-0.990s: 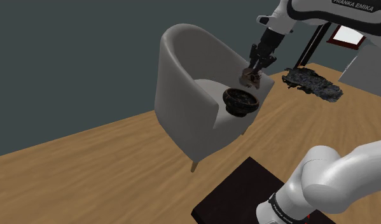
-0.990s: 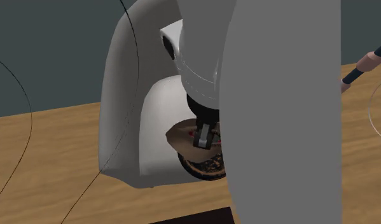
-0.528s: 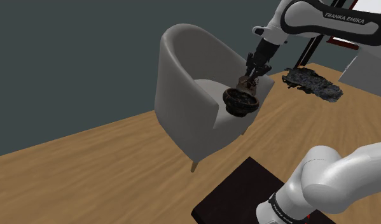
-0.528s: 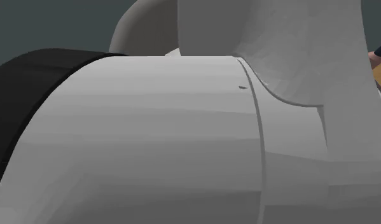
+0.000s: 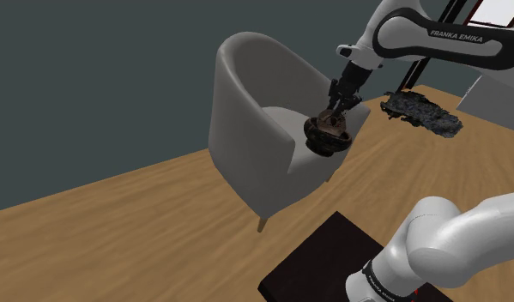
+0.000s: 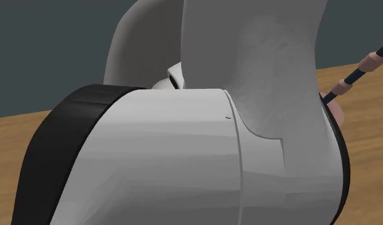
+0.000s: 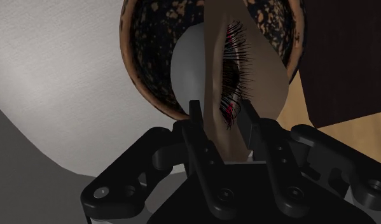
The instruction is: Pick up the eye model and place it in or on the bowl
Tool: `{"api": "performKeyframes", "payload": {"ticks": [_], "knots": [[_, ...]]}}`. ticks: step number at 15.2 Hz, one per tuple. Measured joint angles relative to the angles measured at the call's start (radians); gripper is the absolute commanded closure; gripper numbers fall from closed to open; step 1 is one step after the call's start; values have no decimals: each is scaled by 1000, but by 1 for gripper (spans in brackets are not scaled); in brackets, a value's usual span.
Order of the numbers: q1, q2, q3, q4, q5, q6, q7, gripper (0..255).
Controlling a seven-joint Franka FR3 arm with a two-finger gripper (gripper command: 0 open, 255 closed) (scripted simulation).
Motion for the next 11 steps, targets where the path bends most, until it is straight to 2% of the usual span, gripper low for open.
{"api": "performKeyframes", "payload": {"ticks": [3,4,11], "knots": [[0,0,0,-1,0,1,0,255],[0,0,0,-1,0,1,0,0],[-1,-2,2,8,0,-11,1,0]]}}
